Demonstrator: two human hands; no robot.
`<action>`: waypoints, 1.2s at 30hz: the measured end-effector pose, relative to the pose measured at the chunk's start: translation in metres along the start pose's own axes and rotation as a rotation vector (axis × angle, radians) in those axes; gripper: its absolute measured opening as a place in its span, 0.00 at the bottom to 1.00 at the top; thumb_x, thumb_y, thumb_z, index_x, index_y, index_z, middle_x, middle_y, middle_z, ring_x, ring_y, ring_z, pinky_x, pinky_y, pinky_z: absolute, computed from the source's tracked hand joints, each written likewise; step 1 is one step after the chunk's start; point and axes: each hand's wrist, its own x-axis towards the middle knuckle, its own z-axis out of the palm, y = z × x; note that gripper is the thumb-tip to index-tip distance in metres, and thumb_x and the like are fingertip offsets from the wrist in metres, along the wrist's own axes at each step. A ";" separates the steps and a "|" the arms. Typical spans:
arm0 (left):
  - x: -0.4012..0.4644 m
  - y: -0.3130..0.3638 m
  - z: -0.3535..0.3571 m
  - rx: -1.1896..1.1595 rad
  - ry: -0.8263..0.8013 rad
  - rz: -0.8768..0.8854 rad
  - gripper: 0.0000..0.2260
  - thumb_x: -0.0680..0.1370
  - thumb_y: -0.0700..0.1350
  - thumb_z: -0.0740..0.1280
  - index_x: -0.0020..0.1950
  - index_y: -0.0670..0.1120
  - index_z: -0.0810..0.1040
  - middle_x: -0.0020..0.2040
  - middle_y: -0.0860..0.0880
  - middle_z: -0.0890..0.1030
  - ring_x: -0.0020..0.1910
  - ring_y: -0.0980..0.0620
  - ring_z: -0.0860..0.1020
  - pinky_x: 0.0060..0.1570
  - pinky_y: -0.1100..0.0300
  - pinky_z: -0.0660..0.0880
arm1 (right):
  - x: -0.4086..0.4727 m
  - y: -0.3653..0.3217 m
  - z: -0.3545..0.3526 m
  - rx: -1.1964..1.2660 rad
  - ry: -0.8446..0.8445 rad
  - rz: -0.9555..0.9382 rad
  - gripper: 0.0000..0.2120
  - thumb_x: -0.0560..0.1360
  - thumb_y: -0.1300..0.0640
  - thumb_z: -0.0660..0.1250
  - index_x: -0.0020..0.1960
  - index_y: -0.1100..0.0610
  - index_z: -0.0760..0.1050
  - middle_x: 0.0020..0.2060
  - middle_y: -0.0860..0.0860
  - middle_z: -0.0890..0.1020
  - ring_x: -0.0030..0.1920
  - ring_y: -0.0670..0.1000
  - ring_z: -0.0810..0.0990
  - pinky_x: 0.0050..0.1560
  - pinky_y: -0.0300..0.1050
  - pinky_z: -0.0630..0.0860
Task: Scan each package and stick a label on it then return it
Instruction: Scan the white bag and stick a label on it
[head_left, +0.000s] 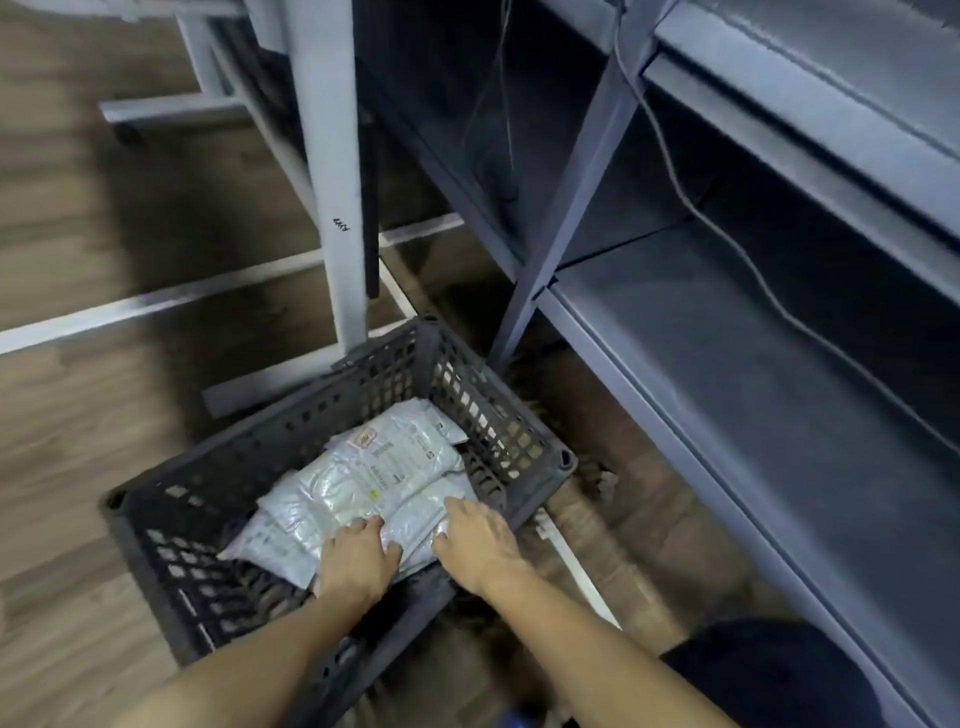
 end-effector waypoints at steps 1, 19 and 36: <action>0.002 -0.003 0.004 -0.042 -0.005 -0.036 0.22 0.80 0.53 0.56 0.72 0.47 0.66 0.69 0.47 0.71 0.66 0.46 0.69 0.64 0.53 0.65 | 0.004 -0.001 0.005 0.005 -0.013 0.004 0.20 0.80 0.54 0.55 0.70 0.60 0.65 0.67 0.58 0.72 0.67 0.58 0.68 0.67 0.50 0.63; 0.075 -0.016 0.024 -0.802 0.201 -1.049 0.40 0.70 0.51 0.76 0.69 0.32 0.58 0.68 0.34 0.65 0.68 0.36 0.66 0.67 0.45 0.63 | 0.035 0.007 0.028 0.175 -0.020 0.048 0.23 0.80 0.53 0.55 0.73 0.58 0.62 0.67 0.56 0.71 0.67 0.56 0.69 0.66 0.49 0.67; 0.040 -0.022 -0.064 -0.983 0.336 -0.340 0.16 0.73 0.32 0.61 0.58 0.47 0.69 0.43 0.48 0.77 0.43 0.45 0.75 0.38 0.56 0.73 | 0.010 0.002 -0.044 0.208 0.131 -0.033 0.18 0.80 0.54 0.55 0.68 0.57 0.66 0.64 0.55 0.71 0.64 0.55 0.69 0.64 0.50 0.68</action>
